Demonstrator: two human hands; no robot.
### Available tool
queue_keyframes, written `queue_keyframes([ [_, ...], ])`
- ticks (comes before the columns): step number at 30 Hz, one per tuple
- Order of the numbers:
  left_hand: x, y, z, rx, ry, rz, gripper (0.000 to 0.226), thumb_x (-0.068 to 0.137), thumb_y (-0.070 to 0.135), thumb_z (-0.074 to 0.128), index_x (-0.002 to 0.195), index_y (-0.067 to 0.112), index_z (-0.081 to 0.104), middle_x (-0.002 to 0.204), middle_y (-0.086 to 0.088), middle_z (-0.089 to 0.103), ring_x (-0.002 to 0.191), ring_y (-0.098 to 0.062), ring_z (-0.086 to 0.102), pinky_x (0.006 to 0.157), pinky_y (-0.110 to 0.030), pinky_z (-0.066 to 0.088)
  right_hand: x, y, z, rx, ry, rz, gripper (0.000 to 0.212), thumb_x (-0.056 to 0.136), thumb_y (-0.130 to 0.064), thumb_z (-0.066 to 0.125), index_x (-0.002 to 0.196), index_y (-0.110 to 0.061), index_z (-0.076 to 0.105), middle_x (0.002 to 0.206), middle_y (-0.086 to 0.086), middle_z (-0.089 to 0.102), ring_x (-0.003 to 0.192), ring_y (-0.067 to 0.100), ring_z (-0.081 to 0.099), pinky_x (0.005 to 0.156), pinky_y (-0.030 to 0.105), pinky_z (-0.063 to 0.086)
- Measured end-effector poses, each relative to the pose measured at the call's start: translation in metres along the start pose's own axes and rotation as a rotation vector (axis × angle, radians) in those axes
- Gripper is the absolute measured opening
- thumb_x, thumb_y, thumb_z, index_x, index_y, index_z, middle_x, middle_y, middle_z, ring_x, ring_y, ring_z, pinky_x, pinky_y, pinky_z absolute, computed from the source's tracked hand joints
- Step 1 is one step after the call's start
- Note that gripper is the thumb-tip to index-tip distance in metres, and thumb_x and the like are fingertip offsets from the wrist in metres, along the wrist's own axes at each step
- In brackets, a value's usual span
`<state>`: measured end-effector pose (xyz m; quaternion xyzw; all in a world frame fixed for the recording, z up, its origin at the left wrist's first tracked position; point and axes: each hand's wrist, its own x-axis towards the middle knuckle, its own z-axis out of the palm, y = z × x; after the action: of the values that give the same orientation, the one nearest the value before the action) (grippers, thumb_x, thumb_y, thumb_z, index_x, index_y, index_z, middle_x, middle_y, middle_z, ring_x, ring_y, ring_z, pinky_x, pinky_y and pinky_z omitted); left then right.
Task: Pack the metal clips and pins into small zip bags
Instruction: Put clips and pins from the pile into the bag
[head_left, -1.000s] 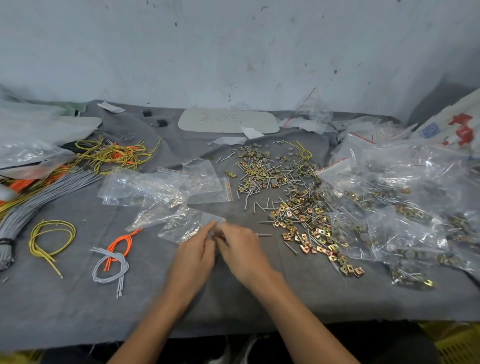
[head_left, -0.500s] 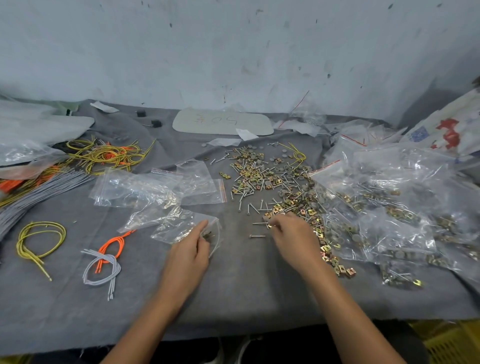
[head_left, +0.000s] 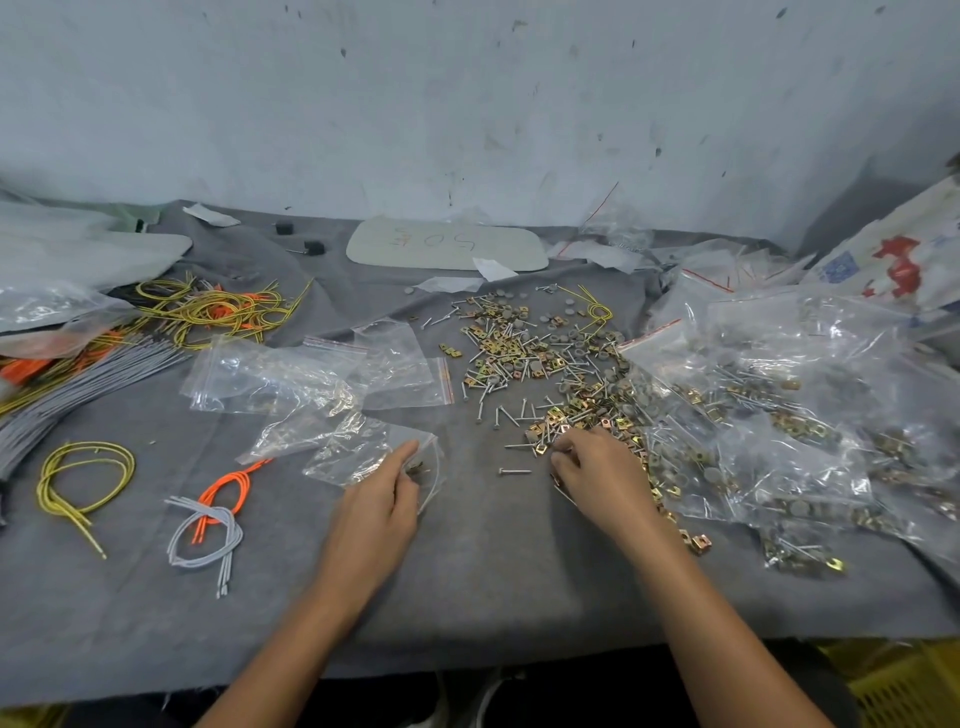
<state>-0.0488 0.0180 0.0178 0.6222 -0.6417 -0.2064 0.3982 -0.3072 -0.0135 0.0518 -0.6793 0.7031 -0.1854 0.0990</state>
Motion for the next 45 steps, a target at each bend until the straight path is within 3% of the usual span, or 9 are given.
queue_keyframes([
  [5,0.000,0.000,0.000,-0.003,0.005,0.011,0.044,0.099,0.017,0.047,0.139,0.030,0.058,0.078,0.012,0.062,0.082,-0.013,0.060,0.074,-0.029,0.043,0.010,-0.005,0.007,0.014,0.038,-0.014,0.010,0.092,-0.022,0.065,0.102,-0.020,0.064,0.103,0.001,0.054,0.098,0.025,0.055,0.075,0.032,0.035],
  [11,0.001,0.000,0.000,-0.007,0.003,0.008,0.044,0.098,0.019,0.045,0.139,0.029,0.058,0.084,0.012,0.067,0.089,-0.014,0.063,0.078,-0.029,0.044,0.016,-0.010,0.009,-0.007,-0.001,-0.050,0.022,0.092,-0.035,0.068,0.110,-0.023,0.067,0.110,-0.001,0.057,0.103,0.022,0.054,0.086,0.034,0.043],
  [16,0.000,0.001,-0.001,-0.031,-0.002,0.008,0.046,0.096,0.022,0.043,0.139,0.029,0.058,0.083,0.011,0.067,0.087,-0.016,0.063,0.077,-0.031,0.046,0.017,-0.013,0.011,0.013,0.016,-0.084,0.023,0.096,-0.025,0.063,0.118,-0.022,0.068,0.114,0.000,0.060,0.104,0.023,0.058,0.086,0.034,0.044],
  [25,0.000,0.001,0.000,-0.025,0.002,0.001,0.044,0.098,0.014,0.047,0.139,0.027,0.059,0.081,0.010,0.064,0.083,-0.016,0.061,0.074,-0.027,0.041,0.015,-0.005,0.008,-0.011,0.007,-0.117,0.015,0.102,-0.018,0.050,0.103,-0.016,0.065,0.103,0.004,0.061,0.096,0.026,0.057,0.082,0.037,0.045],
  [30,0.001,0.000,-0.001,-0.022,0.016,0.022,0.050,0.092,0.027,0.040,0.137,0.025,0.060,0.088,-0.002,0.072,0.085,-0.022,0.064,0.071,-0.027,0.039,0.007,-0.010,0.003,0.101,0.093,-0.115,0.015,0.101,-0.017,0.050,0.092,-0.013,0.061,0.089,0.001,0.058,0.085,0.023,0.054,0.071,0.035,0.036],
  [34,0.001,-0.001,0.000,-0.023,0.004,0.014,0.044,0.098,0.018,0.046,0.138,0.027,0.059,0.074,0.011,0.060,0.074,-0.014,0.056,0.071,-0.028,0.040,-0.009,-0.030,0.002,0.266,0.106,-0.139,0.015,0.101,-0.024,0.055,0.087,-0.019,0.059,0.083,-0.008,0.059,0.077,0.009,0.053,0.065,0.026,0.036],
  [36,0.001,-0.001,0.000,-0.018,0.000,0.022,0.044,0.098,0.016,0.046,0.138,0.027,0.059,0.078,0.008,0.064,0.079,-0.018,0.061,0.072,-0.028,0.041,-0.018,-0.048,0.006,0.360,0.076,-0.147,0.014,0.099,-0.027,0.058,0.086,-0.023,0.060,0.081,-0.012,0.059,0.074,0.003,0.053,0.064,0.020,0.038],
  [38,0.001,-0.001,-0.001,-0.012,-0.006,0.029,0.043,0.098,0.016,0.046,0.138,0.026,0.058,0.091,0.000,0.073,0.090,-0.024,0.066,0.075,-0.030,0.044,-0.026,-0.066,0.014,0.429,0.029,-0.170,0.012,0.097,-0.028,0.061,0.087,-0.023,0.063,0.081,-0.010,0.061,0.074,0.007,0.055,0.068,0.023,0.042],
  [45,-0.001,0.004,-0.005,-0.034,-0.045,0.004,0.058,0.088,0.033,0.035,0.142,0.028,0.055,0.103,-0.006,0.075,0.100,-0.025,0.067,0.087,-0.035,0.050,-0.027,-0.106,0.041,0.363,0.010,-0.323,0.010,0.096,-0.024,0.062,0.090,-0.017,0.064,0.086,-0.005,0.057,0.084,0.016,0.053,0.074,0.026,0.035],
])
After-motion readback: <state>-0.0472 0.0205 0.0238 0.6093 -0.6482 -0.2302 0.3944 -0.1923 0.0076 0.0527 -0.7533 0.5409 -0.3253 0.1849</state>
